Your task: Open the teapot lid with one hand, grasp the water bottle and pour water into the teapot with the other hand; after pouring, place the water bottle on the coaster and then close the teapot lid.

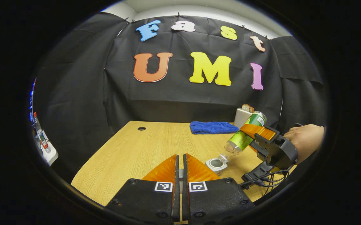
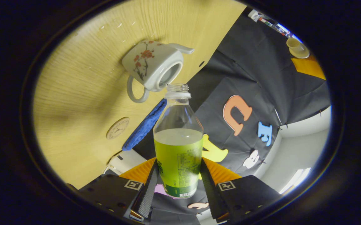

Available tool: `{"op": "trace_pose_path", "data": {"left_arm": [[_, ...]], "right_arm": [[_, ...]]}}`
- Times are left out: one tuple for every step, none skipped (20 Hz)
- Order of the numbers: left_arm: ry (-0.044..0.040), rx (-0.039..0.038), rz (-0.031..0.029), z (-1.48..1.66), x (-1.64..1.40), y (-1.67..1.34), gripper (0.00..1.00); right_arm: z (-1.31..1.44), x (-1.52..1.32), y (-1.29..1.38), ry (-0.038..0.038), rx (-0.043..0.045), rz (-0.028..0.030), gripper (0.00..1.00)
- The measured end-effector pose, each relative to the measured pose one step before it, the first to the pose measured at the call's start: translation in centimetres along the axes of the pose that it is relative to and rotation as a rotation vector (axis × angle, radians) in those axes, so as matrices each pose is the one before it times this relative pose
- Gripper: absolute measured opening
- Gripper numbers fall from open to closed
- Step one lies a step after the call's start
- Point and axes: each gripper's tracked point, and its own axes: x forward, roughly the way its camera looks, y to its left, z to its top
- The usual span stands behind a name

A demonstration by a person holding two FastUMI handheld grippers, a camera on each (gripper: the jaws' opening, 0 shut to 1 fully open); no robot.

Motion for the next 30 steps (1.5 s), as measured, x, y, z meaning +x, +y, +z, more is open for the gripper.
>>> {"op": "trace_pose_path", "data": {"left_arm": [[0.00056,0.00095,0.00184,-0.009,0.066,0.039,0.05],[0.00025,-0.00042,-0.00022,0.060,-0.038,-0.016,0.05],[-0.00233,-0.00149,-0.00290,0.032,-0.098,-0.093,0.05],[-0.00676,-0.00325,-0.00827,0.188,-0.083,-0.203,0.05],[-0.00897,-0.00254,-0.00888,0.325,-0.215,-0.219,0.05],[-0.00846,-0.00262,-0.00408,0.285,-0.089,-0.066,0.05],[-0.00221,-0.00356,0.00029,-0.017,0.023,0.052,0.05],[-0.00244,-0.00281,0.00501,0.008,0.072,0.058,0.05],[0.00242,-0.00120,0.00598,-0.043,0.077,0.172,0.05],[0.00534,-0.00183,0.00488,-0.114,0.020,0.068,0.05],[0.00183,0.00132,0.00320,-0.057,0.060,-0.029,0.05],[-0.00116,0.00604,-0.00333,0.049,-0.117,-0.102,0.05],[-0.01148,0.00672,0.00959,0.338,-0.103,0.144,0.05],[-0.01059,0.00425,0.01650,0.392,-0.008,0.448,0.05],[-0.00112,0.00096,0.00157,-0.030,-0.081,-0.083,0.05],[-0.00462,0.00305,-0.00973,0.009,-0.117,-0.378,0.05],[-0.00475,-0.00028,-0.00604,0.137,0.000,-0.237,0.05],[-0.00067,-0.00266,0.00252,0.051,0.011,0.059,0.05],[0.00152,-0.00280,0.00508,-0.001,0.113,0.020,0.05],[-0.00079,-0.00431,0.00080,-0.031,0.108,-0.221,0.05],[-0.00112,-0.00656,-0.00312,0.127,0.162,-0.219,0.05],[0.00130,-0.00833,-0.00110,-0.088,0.179,-0.204,0.05],[0.00277,-0.00281,0.00461,-0.083,0.184,-0.074,0.05],[0.00222,0.00309,0.00493,-0.089,-0.014,-0.110,0.05],[0.00329,0.00748,0.00200,-0.139,0.047,-0.157,0.05],[0.00008,0.00821,0.00246,-0.021,0.100,-0.128,0.05],[-0.00144,0.00521,0.00620,0.044,0.158,-0.139,0.05],[-0.00318,0.00027,0.00638,0.121,0.129,-0.098,0.05],[-0.00585,-0.00275,0.00099,0.156,0.094,-0.306,0.05],[-0.00653,-0.00386,-0.00363,0.150,0.052,-0.508,0.05]], "right_arm": [[0.106,-0.139,0.011,-0.00475,0.01562,-0.00589,0.72],[-0.031,-0.006,0.117,-0.00421,0.02573,-0.00194,0.73],[-0.014,-0.069,0.253,-0.00446,0.03719,0.00020,0.73],[-0.085,0.045,0.300,-0.00439,0.04559,-0.00328,0.73],[-0.172,-0.037,0.416,-0.00284,0.04787,-0.00102,0.73],[-0.247,0.039,0.510,-0.00074,0.05182,0.00163,0.71],[-0.310,0.006,0.641,0.00055,0.05868,0.00784,0.73],[-0.355,-0.010,0.776,0.00279,0.06887,0.01679,0.72],[-0.215,0.035,0.417,-0.00133,0.07090,0.00557,0.72],[-0.243,0.012,0.199,-0.00399,0.07254,-0.00005,0.73],[-0.069,-0.133,0.078,-0.00705,0.07654,-0.00020,0.73],[-0.052,-0.059,0.321,-0.00036,0.08191,0.00904,0.73],[-0.198,-0.101,0.182,0.00390,0.08190,0.00969,0.72],[0.013,-0.165,0.256,-0.00432,0.08220,0.02015,0.74],[0.261,-0.232,0.346,-0.01395,0.08991,0.02081,0.74],[0.154,-0.223,0.306,-0.00883,0.08643,0.01752,0.74],[-0.069,-0.273,0.166,-0.00073,0.07585,0.01837,0.72],[-0.271,-0.169,0.011,0.00257,0.07128,0.01268,0.74],[-0.189,-0.225,-0.203,-0.00087,0.06838,0.00674,0.74],[-0.226,-0.362,-0.413,-0.00050,0.07507,0.00141,0.72],[-0.233,-0.258,-0.357,-0.00405,0.07741,0.00427,0.74],[-0.453,-0.290,-0.331,0.00009,0.07382,0.00329,0.74],[-0.382,-0.178,-0.210,-0.00242,0.07805,0.01718,0.71],[-0.633,0.126,-0.387,0.00950,0.07572,0.00621,0.71],[-0.689,-0.102,-0.363,0.01817,0.06948,0.01256,0.74],[-0.447,-0.029,-1.117,0.00393,0.06964,-0.00047,0.72],[-0.186,-0.005,-0.759,0.00445,0.06924,0.00309,0.73],[-0.126,0.103,-0.492,0.00320,0.06605,0.00757,0.73],[0.043,0.103,-0.665,0.01678,0.05614,0.00456,0.72],[-0.103,0.474,-0.643,0.01139,0.05597,0.00075,0.72]]}}
